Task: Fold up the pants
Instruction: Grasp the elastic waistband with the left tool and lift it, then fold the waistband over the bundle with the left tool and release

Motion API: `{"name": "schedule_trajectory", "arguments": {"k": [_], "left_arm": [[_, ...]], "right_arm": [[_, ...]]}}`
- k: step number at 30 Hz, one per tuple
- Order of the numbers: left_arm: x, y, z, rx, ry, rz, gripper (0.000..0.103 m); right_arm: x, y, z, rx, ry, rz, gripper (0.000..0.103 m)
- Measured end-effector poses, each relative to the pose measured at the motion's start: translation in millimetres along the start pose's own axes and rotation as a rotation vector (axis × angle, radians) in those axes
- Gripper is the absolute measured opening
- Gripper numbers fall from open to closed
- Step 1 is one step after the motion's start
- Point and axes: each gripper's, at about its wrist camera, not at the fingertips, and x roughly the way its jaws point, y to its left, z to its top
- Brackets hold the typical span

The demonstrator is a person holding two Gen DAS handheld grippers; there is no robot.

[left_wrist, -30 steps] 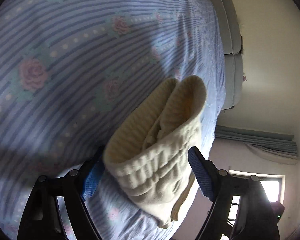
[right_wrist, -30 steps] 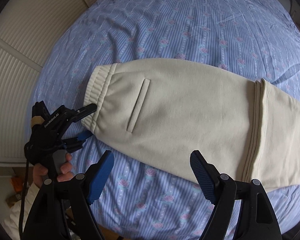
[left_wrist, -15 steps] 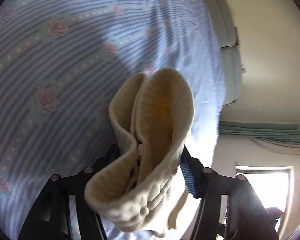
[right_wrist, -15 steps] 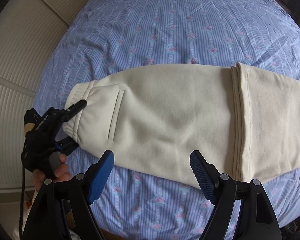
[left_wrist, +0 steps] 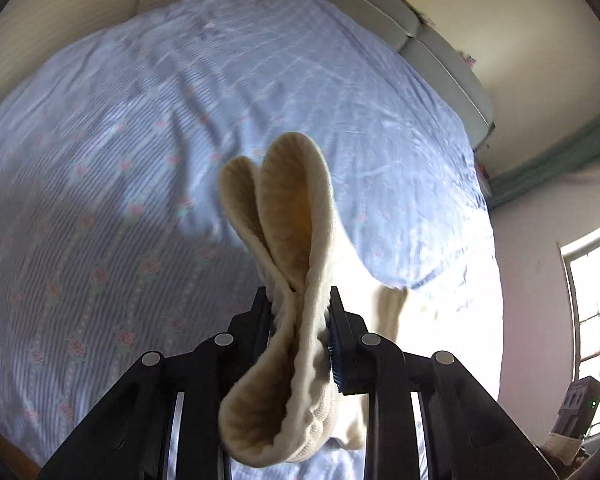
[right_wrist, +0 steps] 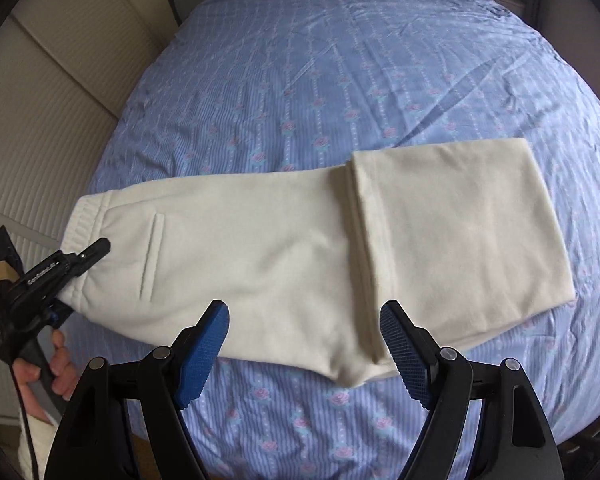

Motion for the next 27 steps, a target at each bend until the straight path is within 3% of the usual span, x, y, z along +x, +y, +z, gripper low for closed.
{"name": "schedule_trajectory", "arguments": {"k": [7,14,20,27], "left_arm": [[-14.4,-101.1,-15.7,0.148,-0.062,0.01,0.026],[9.0,-208.2,-36.0,0.263,-0.084,0.113,0.026],[51.5,-287.0,-70.9,0.29,-0.041,0.238,0.026],[124.4,-349.2,-121.3,0.353,0.047,0.339,0.026]], "right_arm": [[-71.7,-71.0,1.8,0.065,-0.152,0.011,0.079],[-128.2,-146.8,2.5,0.081,-0.255,0.051,0.079],[-149.1,-229.2,7.8,0.094,-0.256,0.075,0.079],[-149.4,-318.9,21.6,0.094,-0.214,0.065,0.079]]}}
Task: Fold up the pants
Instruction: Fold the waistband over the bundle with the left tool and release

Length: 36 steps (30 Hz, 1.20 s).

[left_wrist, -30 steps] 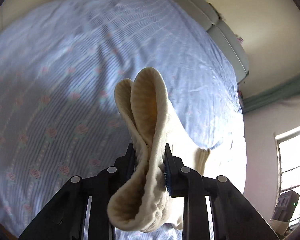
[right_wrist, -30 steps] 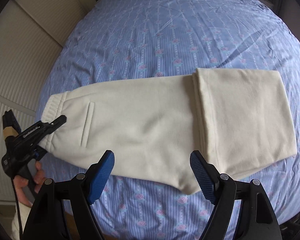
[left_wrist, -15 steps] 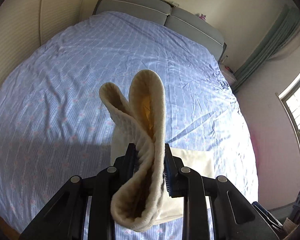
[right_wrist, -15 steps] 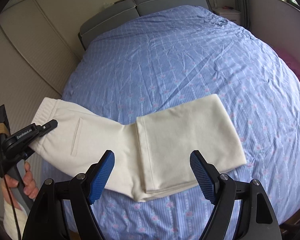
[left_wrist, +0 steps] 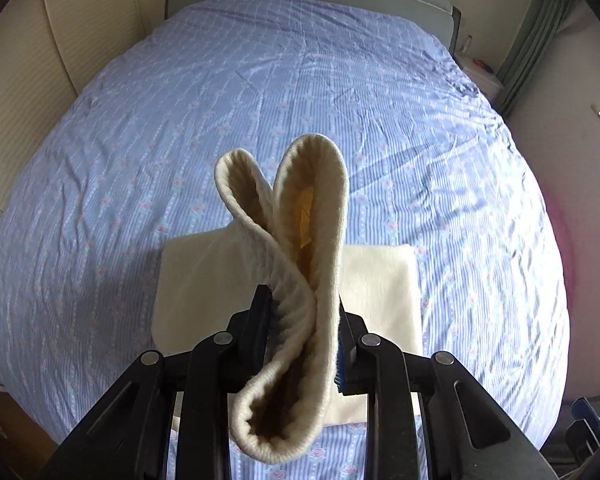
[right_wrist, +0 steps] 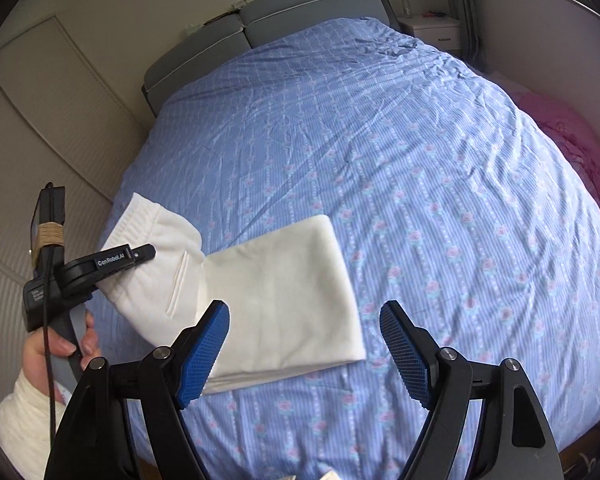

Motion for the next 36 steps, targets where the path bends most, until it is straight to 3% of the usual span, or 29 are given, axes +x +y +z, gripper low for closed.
{"name": "schedule_trajectory", "arguments": {"k": [5,9,12,14,16,18,22,28,31,36], "left_arm": [[30.8,-54.0,-11.1,0.069,0.072,0.053,0.026],[55.8,-87.2,-27.0,0.13,0.164,0.054,0.03],[74.5,-101.0,-35.1,0.116,0.252,-0.01,0.04],[78.9,-104.1,-38.1,0.079,0.294,-0.113,0.048],[72.2,-106.6,-39.9,0.051,0.286,-0.198,0.06],[60.5,-105.7,-41.0,0.048,0.243,-0.2,0.064],[38.8,-67.9,-44.7,0.034,0.199,-0.173,0.065],[20.6,9.7,-62.6,0.042,0.156,-0.035,0.067],[18.3,44.3,-77.2,-0.001,0.158,0.012,0.068],[27.1,81.3,-92.4,-0.131,0.184,-0.005,0.068]], "right_arm": [[12.6,-53.5,4.3,0.048,0.04,0.009,0.079],[21.8,-87.1,0.1,0.105,0.065,0.003,0.079],[27.9,-104.8,-4.4,0.134,0.082,-0.013,0.079],[32.0,-113.3,-6.2,0.148,0.098,-0.021,0.079],[35.1,-117.4,-7.4,0.153,0.11,-0.023,0.079],[37.6,-117.2,-7.5,0.141,0.111,-0.022,0.079],[48.5,-106.4,-6.5,0.105,0.128,0.011,0.079],[97.9,-62.6,-6.5,-0.025,0.196,0.099,0.078],[131.7,-38.2,-5.3,-0.085,0.242,0.138,0.077],[184.2,-14.5,7.8,-0.112,0.29,0.131,0.056]]}}
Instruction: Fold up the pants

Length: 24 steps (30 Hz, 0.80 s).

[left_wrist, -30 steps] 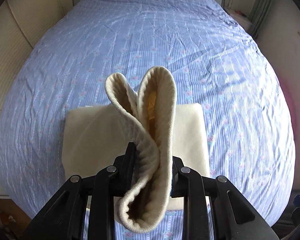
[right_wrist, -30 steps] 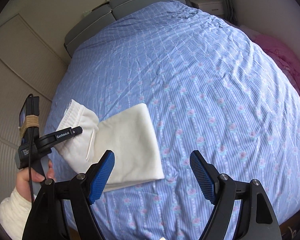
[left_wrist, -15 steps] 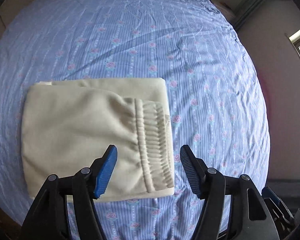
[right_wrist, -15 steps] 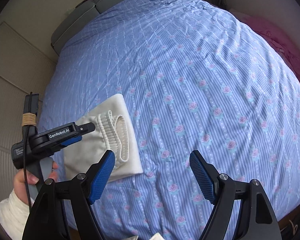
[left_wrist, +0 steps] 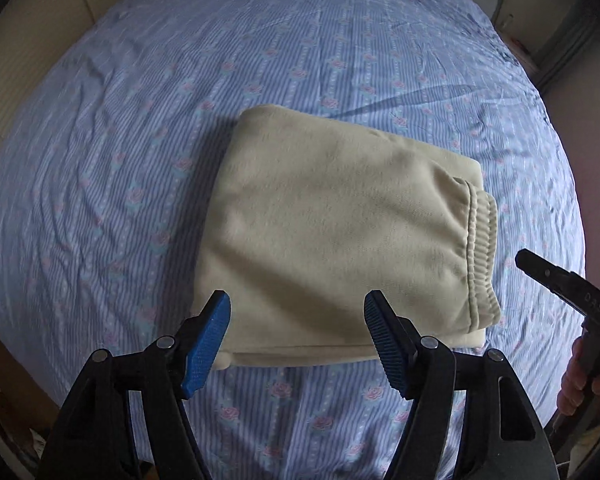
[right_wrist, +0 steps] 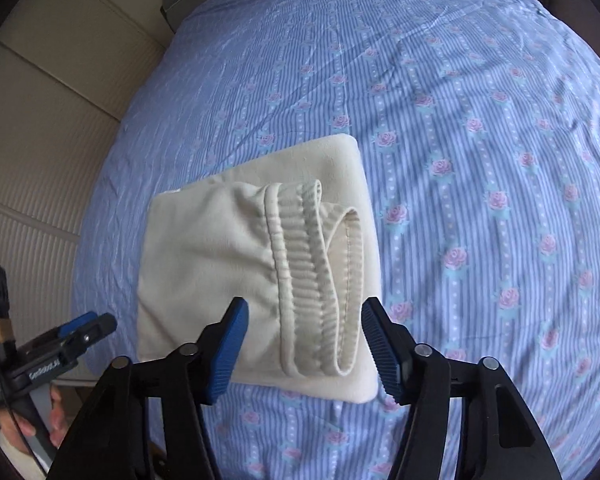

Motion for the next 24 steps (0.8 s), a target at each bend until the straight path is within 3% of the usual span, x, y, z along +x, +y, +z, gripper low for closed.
{"name": "schedule_trajectory", "arguments": {"k": [6,13,15,21,24], "left_arm": [[12.8,3.5,7.0,-0.059,0.005,-0.062,0.069],[16.5,-10.3,16.2,0.017,0.012,-0.091,0.069],[16.3,-7.8,15.7,0.022,0.013,-0.095,0.069],[25.6,9.2,11.5,-0.049,0.046,-0.114,0.07],[31.2,9.1,10.1,-0.052,0.063,-0.107,0.07]], "right_arm": [[22.2,15.6,35.9,-0.065,-0.033,-0.042,0.054],[60.5,15.6,57.0,-0.066,0.027,-0.114,0.054],[70.7,13.8,57.3,-0.045,0.067,-0.094,0.037],[44.6,30.4,50.7,-0.074,0.02,0.08,0.031],[63.9,22.6,54.9,-0.086,0.059,-0.006,0.031]]}}
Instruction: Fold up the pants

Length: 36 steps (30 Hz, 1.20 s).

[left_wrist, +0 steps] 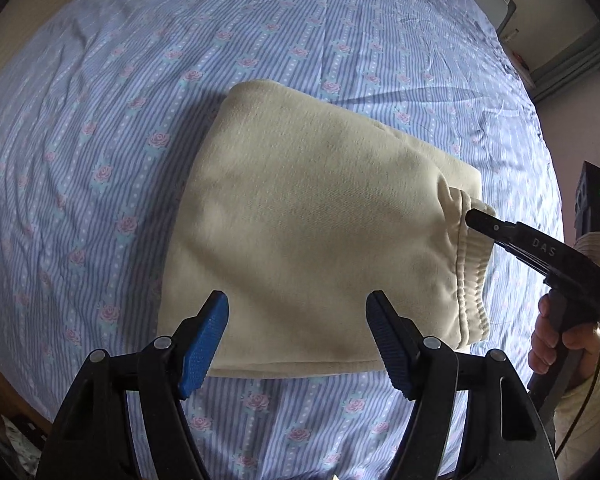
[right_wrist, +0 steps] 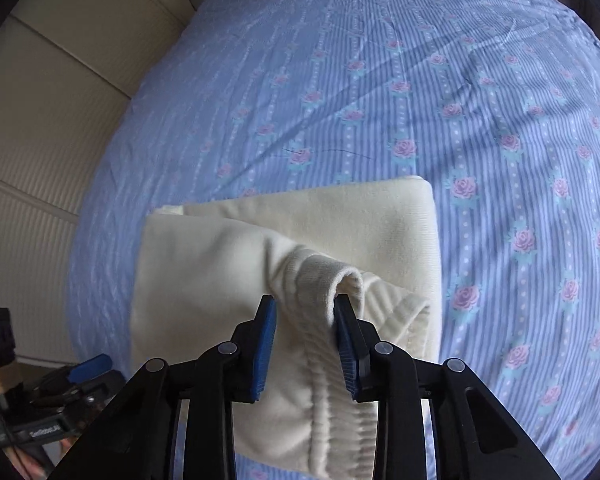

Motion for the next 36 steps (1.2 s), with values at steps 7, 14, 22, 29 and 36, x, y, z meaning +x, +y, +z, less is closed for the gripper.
{"name": "schedule_trajectory", "arguments": {"k": [7,14,22,29,36], "left_arm": [[0.6,-10.7,-0.5,0.042,0.005,0.002,0.07],[0.9,-22.4,0.8,0.069,0.004,0.017,0.07],[-0.8,-25.7,-9.3,0.082,0.0,0.039,0.073],[-6.1,-18.3,-30.0,0.083,-0.012,0.092,0.077],[0.6,-32.7,-53.2,0.169,0.031,0.138,0.078]], "right_arm": [[-11.5,-35.4,4.8,0.234,-0.012,0.12,0.007],[-36.5,-64.0,-18.2,0.331,-0.079,0.061,0.006],[-24.4,-60.2,-26.7,0.287,-0.024,-0.075,0.053],[-72.5,-53.1,-69.7,0.212,-0.103,-0.065,0.089],[-48.6,-64.3,-115.1,0.256,-0.049,0.06,0.093]]}}
